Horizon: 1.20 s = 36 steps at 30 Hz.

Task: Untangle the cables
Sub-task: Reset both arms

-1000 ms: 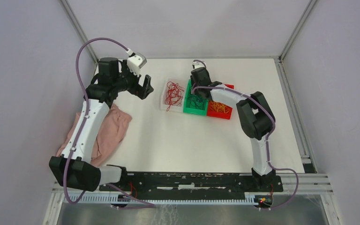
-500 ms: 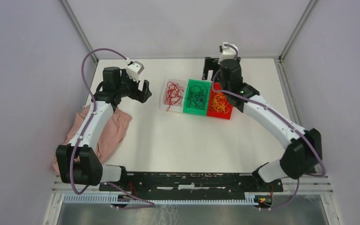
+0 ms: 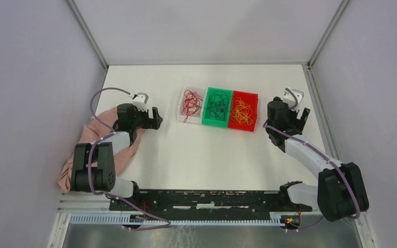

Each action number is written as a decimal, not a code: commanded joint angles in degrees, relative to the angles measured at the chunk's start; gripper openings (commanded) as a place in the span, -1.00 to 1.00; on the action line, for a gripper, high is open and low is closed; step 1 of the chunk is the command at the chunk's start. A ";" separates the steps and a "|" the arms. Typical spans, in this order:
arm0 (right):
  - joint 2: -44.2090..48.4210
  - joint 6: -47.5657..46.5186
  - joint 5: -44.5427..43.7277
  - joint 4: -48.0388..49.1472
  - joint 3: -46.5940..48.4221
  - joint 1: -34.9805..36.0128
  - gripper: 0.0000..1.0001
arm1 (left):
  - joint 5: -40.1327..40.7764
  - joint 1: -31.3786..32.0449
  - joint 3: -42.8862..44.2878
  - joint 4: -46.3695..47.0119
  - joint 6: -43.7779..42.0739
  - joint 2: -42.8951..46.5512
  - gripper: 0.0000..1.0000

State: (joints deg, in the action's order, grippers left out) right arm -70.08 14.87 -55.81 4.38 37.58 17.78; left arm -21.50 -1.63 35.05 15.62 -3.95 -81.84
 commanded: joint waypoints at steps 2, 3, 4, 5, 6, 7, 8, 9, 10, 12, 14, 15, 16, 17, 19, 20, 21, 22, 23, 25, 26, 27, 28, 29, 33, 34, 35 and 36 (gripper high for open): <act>-0.39 2.19 -3.02 12.30 -6.10 -5.03 0.99 | 3.11 -0.57 -3.35 24.22 7.36 -2.03 0.98; -0.51 1.95 -1.59 14.89 -7.71 -5.89 0.99 | 3.42 -0.51 -3.78 25.16 7.20 -1.83 0.99; -0.98 1.10 -0.42 17.29 -9.02 -6.46 0.99 | 3.39 -0.57 -4.41 26.31 7.04 -1.58 0.99; -1.48 1.09 -0.13 18.56 -9.92 -6.91 0.99 | 3.39 -0.57 -4.89 26.47 6.24 -1.07 0.99; -2.08 1.23 0.30 19.72 -10.55 -7.54 0.99 | 3.54 -0.57 -5.20 25.17 5.19 -0.28 0.99; -2.62 0.92 0.86 21.13 -11.30 -7.98 0.99 | 4.34 -0.58 -5.56 24.20 4.22 0.50 0.99; -3.13 0.57 1.64 23.11 -12.04 -8.29 0.99 | 5.40 -0.58 -6.04 23.89 3.79 1.25 0.98; -3.82 0.70 2.94 25.29 -13.00 -8.78 0.99 | 6.20 -0.58 -6.45 23.90 3.41 1.92 0.99; -4.76 0.67 4.04 27.09 -13.71 -9.19 0.99 | 6.29 -0.58 -6.97 24.07 3.11 2.40 0.99; -7.51 0.00 4.99 30.66 -14.60 -9.45 0.99 | 6.45 -0.56 -8.50 24.12 2.64 3.16 0.99; -10.16 -0.19 6.01 34.75 -15.54 -9.53 0.99 | 7.37 -0.57 -10.79 25.68 2.13 3.01 0.99; -10.90 -1.62 7.78 37.29 -15.87 -9.53 0.99 | 8.10 -0.57 -12.34 28.00 1.76 2.56 0.99; -11.17 -2.28 9.70 36.50 -15.25 -9.52 0.99 | 9.11 -0.56 -14.39 32.35 1.65 1.85 0.99; -11.43 -2.83 11.12 35.50 -14.66 -9.59 0.99 | 9.96 -0.83 -16.46 37.82 2.59 1.02 0.99; -11.91 -4.62 14.15 36.89 -14.77 -9.55 0.99 | 10.41 -0.92 -20.64 45.62 2.99 -0.62 0.99; -11.89 -5.65 16.69 38.01 -15.28 -9.52 0.99 | 12.49 -0.95 -22.40 49.45 3.57 -1.57 0.99; -12.17 -7.43 20.43 40.88 -16.29 -9.54 0.99 | 13.59 -1.00 -24.56 54.34 4.17 -3.18 0.99; -12.71 -9.60 25.68 43.87 -17.49 -9.48 0.99 | 13.07 -0.94 -26.60 63.25 4.52 -5.57 0.99; -14.21 -11.69 30.08 47.22 -19.01 -9.44 0.99 | 12.24 -0.92 -27.52 65.06 4.17 -6.47 0.98; -19.05 -13.32 28.66 58.04 -20.90 -8.80 1.00 | 12.79 -0.83 -25.89 57.76 3.48 -4.03 0.99; -17.36 -12.27 27.99 52.65 -19.85 -8.65 0.99 | 13.67 -0.83 -24.60 56.95 4.33 -5.00 0.99; -16.15 -11.21 28.41 46.43 -17.93 -8.96 0.99 | 14.29 -0.82 -22.86 55.13 4.72 -5.82 0.99; -16.70 -10.81 29.50 47.45 -17.71 -9.88 0.98 | 14.97 -0.60 -22.01 52.56 4.27 -5.12 0.98; -17.55 -10.94 29.91 49.91 -18.09 -10.35 0.99 | 15.25 -0.34 -21.78 51.36 3.99 -4.88 1.00; -16.85 -11.00 29.76 48.45 -18.01 -10.40 0.99 | 15.33 -0.32 -22.34 52.53 4.14 -4.81 0.98; -16.64 -10.82 29.93 48.01 -17.88 -10.45 0.99 | 15.36 -0.31 -22.33 53.01 4.27 -5.01 0.99; -16.47 -10.69 30.11 47.22 -17.74 -10.44 0.99 | 15.27 -0.31 -22.48 53.45 4.38 -5.13 0.99; -16.66 -10.66 30.09 47.50 -17.84 -10.42 0.99 | 15.28 -0.31 -22.40 53.18 4.32 -5.10 0.98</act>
State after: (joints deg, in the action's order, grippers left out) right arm -87.72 4.58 -26.98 49.25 18.48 7.60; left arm -7.62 -2.13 12.03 65.21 -0.21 -87.26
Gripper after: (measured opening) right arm 0.995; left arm 0.994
